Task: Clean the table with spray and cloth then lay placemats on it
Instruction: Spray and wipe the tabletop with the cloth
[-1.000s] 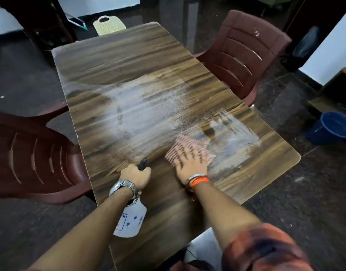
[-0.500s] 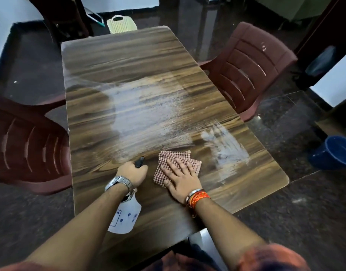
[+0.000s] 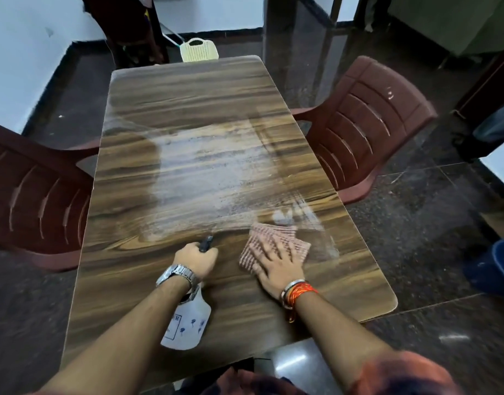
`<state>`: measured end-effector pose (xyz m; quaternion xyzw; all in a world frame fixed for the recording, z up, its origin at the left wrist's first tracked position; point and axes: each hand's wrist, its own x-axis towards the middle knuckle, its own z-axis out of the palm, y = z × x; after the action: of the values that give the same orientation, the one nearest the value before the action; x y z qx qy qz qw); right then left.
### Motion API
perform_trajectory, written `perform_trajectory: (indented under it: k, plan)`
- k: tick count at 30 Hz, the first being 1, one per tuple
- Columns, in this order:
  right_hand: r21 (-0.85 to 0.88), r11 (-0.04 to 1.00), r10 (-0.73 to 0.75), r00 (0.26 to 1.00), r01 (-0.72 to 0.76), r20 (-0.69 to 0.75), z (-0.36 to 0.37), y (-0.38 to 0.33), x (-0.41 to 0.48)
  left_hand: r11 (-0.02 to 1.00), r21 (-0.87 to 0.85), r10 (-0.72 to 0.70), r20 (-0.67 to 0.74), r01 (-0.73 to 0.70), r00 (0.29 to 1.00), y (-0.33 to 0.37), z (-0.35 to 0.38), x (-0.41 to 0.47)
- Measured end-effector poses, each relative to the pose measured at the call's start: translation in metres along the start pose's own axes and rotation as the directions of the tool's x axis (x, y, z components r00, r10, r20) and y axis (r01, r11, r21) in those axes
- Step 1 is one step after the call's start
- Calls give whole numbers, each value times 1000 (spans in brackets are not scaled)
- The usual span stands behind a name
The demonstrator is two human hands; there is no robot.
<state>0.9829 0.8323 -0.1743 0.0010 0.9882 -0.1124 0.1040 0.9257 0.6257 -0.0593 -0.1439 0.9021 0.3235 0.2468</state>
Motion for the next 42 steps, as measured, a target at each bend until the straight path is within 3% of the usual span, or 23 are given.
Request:
perform_trajectory:
  k: [2, 3, 4, 6, 8, 10, 12, 14, 15, 17, 18, 19, 21, 23, 24, 32, 35, 36, 37, 38, 40, 41, 42]
  plan:
    - [-71, 966, -247, 968, 249, 34, -4, 20, 9, 1000, -6, -1, -12, 1, 1000, 8, 3, -1]
    - [-88, 966, -238, 970, 242, 47, -7, 36, 16, 1000, -11, 1, -18, -2, 1000, 10, 3, -2]
    - [-80, 985, -152, 988, 154, 29, -9, 53, 22, 1000, -14, 6, -25, -6, 1000, 11, 2, -3]
    - [-17, 986, 164, 986, -165, -37, -17, 84, 36, 1000, -23, 3, -44, -4, 999, 9, -2, -4]
    - [78, 901, 430, 903, -428, -17, -28, 96, 54, 999, -33, 1, -56, -3, 998, 4, -7, -7]
    - [140, 830, 543, 839, -539, 12, -37, 79, 70, 999, -33, 4, -61, -6, 998, -2, -10, -8]
    - [143, 870, 475, 880, -471, 7, -36, 48, 83, 1000, -28, 8, -69, -10, 998, -7, -12, -9]
    - [46, 983, 180, 984, -180, 2, -27, 13, 87, 1000, -16, 7, -71, -8, 997, -8, -14, -9]
    - [-21, 1000, -16, 999, 16, 28, -22, -1, 84, 1000, -13, 7, -72, -8, 997, -9, -16, -7]
    - [-92, 955, -275, 958, 282, 77, -15, -12, 76, 1000, -10, 9, -66, -9, 998, -9, -21, -4]
    - [-104, 946, -302, 951, 308, 64, -16, -7, 75, 1000, -14, 10, -62, -11, 998, -10, -23, -3]
    - [-106, 961, -252, 967, 255, 37, -18, 2, 77, 1000, -19, 11, -62, -12, 998, -10, -26, -1]
    - [-29, 999, 39, 999, -40, -34, -20, 23, 79, 999, -33, 4, -72, -6, 997, -13, -32, 1]
    - [66, 947, 318, 947, -316, -32, -25, 37, 81, 999, -50, 0, -86, -5, 996, -15, -37, 2]
    - [66, 927, 371, 929, -369, -14, -26, 37, 80, 999, -47, 2, -85, -6, 996, -16, -38, 3]
    - [77, 936, 351, 930, -344, -112, -8, -27, 55, 998, -42, 43, -27, -44, 999, -15, -39, 13]
    - [269, 941, 257, 950, -205, -174, -23, -38, 53, 997, -26, 68, -9, -68, 998, -14, -40, 17]
    - [452, 874, 281, 944, -178, -172, -32, -41, 51, 997, -21, 76, -1, -76, 997, -13, -40, 18]
    - [655, 740, 324, 934, -150, -152, -44, -42, 49, 996, -20, 82, 6, -82, 997, -12, -40, 19]
    - [831, 545, 389, 911, -110, -135, -57, -42, 46, 996, -20, 87, 9, -87, 996, -11, -40, 20]
    - [985, 163, 514, 857, -57, -36, -70, -28, 40, 995, -17, 96, 11, -96, 995, -8, -39, 21]
    - [995, 66, 551, 834, -74, 25, -73, -19, 36, 995, -13, 101, 14, -101, 995, -6, -38, 22]
    - [990, 78, 592, 805, -120, 51, -74, -7, 32, 994, -8, 107, 18, -107, 994, -5, -37, 22]
